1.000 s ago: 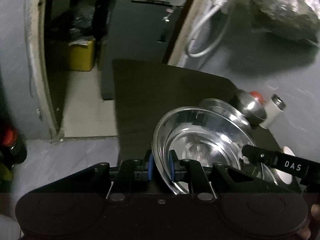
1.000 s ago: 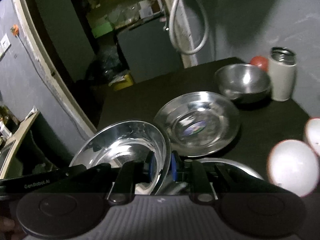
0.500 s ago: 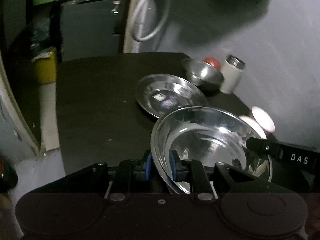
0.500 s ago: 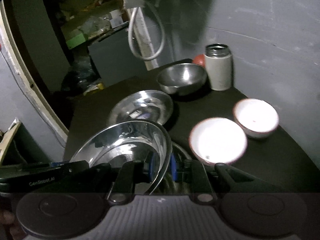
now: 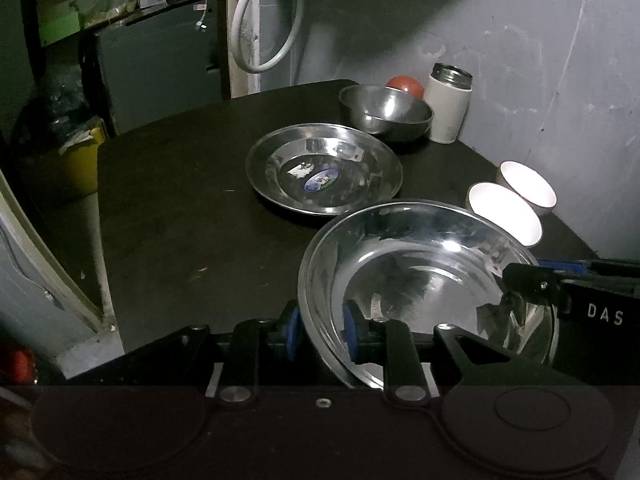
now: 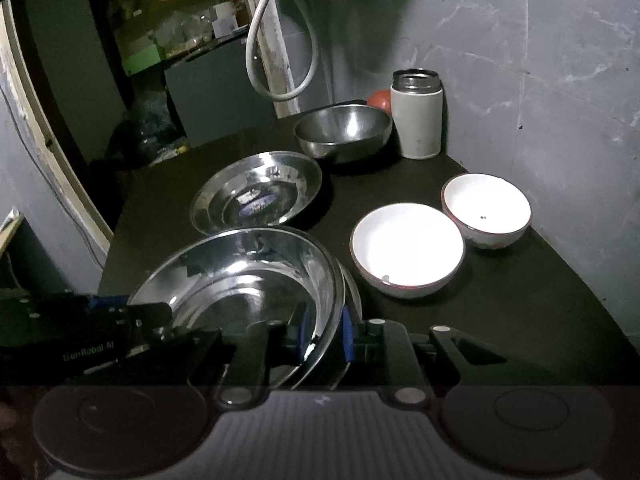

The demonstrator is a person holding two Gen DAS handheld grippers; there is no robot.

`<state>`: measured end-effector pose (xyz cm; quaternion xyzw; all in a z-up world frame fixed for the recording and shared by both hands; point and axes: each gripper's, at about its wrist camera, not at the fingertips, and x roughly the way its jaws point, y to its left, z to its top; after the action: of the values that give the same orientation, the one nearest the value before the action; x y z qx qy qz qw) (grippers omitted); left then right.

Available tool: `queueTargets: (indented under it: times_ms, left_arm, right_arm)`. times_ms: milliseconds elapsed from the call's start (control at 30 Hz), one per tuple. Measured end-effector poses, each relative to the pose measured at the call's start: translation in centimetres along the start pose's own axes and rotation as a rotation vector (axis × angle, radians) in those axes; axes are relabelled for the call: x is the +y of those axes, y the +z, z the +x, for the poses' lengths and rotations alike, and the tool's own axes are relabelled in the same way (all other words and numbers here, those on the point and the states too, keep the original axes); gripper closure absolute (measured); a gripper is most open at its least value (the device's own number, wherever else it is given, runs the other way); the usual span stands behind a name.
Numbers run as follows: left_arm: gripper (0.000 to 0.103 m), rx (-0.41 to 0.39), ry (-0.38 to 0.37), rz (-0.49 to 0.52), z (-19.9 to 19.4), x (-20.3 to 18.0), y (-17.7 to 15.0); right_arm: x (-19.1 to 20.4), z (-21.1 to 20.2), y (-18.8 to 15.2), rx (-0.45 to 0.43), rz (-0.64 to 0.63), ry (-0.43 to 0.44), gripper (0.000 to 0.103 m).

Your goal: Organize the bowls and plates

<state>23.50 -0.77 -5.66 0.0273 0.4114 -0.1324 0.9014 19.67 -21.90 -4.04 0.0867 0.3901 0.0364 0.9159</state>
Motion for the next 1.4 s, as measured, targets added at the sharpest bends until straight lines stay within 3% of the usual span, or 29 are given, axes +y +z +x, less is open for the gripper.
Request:
queueTargets:
  times_ms: [1400]
  left_arm:
    - [0.079,0.051,0.004,0.026,2.4,-0.2,-0.3]
  right_arm:
    - [1.1,1.9,-0.6,0.006,-0.141,-0.084,0.072]
